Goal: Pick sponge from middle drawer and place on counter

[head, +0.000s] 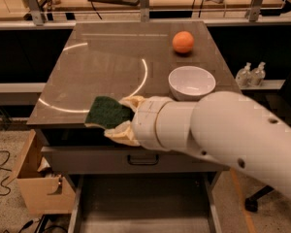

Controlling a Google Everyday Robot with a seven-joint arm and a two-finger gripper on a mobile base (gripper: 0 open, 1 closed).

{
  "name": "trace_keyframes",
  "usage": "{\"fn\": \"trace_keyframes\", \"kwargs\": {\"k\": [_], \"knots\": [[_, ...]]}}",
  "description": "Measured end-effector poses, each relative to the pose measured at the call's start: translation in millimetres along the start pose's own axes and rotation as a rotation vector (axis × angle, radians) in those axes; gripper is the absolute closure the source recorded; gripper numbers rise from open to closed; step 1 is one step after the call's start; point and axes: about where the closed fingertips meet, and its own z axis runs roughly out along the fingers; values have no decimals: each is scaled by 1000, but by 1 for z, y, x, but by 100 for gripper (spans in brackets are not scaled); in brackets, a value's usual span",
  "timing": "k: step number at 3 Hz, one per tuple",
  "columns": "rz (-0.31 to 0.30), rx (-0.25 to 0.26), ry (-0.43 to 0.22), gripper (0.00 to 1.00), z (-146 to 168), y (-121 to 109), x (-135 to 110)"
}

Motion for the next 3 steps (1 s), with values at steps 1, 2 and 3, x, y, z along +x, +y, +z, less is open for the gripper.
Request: {"fn": "trace_keyframes", "kwargs": {"k": [1,2,3], "knots": [[1,-15,39,100,0,-42,1],[48,-40,87,100,21,-99,14],[88,-87,101,100,65,-128,3]]}}
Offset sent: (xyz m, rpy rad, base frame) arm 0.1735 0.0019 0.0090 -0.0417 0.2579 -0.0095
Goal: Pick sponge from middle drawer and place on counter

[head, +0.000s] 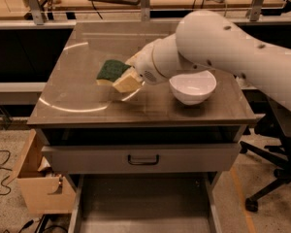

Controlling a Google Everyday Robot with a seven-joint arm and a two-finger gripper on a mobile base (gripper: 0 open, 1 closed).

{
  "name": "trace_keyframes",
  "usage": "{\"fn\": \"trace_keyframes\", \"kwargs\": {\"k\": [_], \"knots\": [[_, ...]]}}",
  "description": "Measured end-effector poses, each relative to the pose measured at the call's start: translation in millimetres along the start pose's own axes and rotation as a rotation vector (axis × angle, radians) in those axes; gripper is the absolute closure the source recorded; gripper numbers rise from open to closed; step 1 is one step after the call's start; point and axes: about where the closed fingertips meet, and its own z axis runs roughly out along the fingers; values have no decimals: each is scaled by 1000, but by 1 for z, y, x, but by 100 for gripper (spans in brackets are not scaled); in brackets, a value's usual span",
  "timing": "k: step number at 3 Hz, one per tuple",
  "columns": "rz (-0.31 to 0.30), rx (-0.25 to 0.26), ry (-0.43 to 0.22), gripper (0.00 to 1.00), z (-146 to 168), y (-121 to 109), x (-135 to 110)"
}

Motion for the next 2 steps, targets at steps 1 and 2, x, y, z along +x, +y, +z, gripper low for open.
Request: {"fn": "trace_keyframes", "kwargs": {"k": [1,2], "knots": [[9,-47,5,100,45,-16,-30],[-7,-64,3,100,78,-23,-57]]}}
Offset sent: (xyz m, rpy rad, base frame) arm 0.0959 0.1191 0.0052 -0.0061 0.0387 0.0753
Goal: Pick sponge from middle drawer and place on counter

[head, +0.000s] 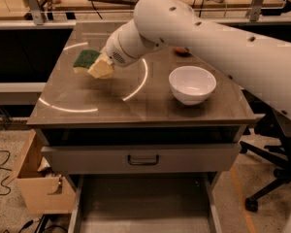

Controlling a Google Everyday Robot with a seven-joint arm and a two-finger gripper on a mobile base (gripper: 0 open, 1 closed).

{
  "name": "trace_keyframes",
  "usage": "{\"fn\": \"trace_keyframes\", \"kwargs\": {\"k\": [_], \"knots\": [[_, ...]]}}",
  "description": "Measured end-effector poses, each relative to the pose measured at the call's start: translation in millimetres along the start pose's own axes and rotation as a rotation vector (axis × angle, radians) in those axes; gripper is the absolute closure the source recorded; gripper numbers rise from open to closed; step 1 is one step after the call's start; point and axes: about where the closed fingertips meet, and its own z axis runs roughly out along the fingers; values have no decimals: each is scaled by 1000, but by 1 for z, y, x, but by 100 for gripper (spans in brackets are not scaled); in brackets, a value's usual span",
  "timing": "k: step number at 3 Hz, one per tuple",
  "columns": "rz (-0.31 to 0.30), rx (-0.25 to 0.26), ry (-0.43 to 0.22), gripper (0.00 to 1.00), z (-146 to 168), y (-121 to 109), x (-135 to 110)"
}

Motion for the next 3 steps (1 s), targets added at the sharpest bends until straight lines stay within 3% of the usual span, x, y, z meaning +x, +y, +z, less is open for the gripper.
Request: {"fn": "trace_keyframes", "kwargs": {"k": [3], "knots": [[-10,-11,-5,30,6,5,-8]]}}
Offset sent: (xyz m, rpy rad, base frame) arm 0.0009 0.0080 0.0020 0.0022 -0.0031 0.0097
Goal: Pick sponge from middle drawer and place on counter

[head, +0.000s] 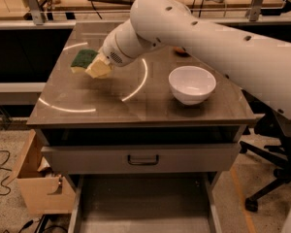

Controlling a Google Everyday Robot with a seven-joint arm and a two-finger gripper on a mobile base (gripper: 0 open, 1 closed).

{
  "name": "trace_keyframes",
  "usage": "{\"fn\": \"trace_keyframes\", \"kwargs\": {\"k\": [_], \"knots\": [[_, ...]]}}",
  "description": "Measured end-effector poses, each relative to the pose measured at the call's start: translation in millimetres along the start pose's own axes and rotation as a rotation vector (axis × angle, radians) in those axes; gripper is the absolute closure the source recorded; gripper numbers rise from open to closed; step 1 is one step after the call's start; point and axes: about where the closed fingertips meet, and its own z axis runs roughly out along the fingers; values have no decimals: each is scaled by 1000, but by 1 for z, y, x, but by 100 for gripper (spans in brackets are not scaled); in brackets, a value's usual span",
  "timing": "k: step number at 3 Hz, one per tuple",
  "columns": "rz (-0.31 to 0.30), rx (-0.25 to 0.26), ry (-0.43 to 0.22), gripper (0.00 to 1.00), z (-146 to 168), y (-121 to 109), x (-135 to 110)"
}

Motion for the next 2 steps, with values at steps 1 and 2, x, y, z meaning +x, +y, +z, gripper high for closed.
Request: {"fn": "trace_keyframes", "kwargs": {"k": [1,2], "knots": [[-2,-3,0,5,1,1,-1],[-3,-4,0,0,2,2,-1]]}}
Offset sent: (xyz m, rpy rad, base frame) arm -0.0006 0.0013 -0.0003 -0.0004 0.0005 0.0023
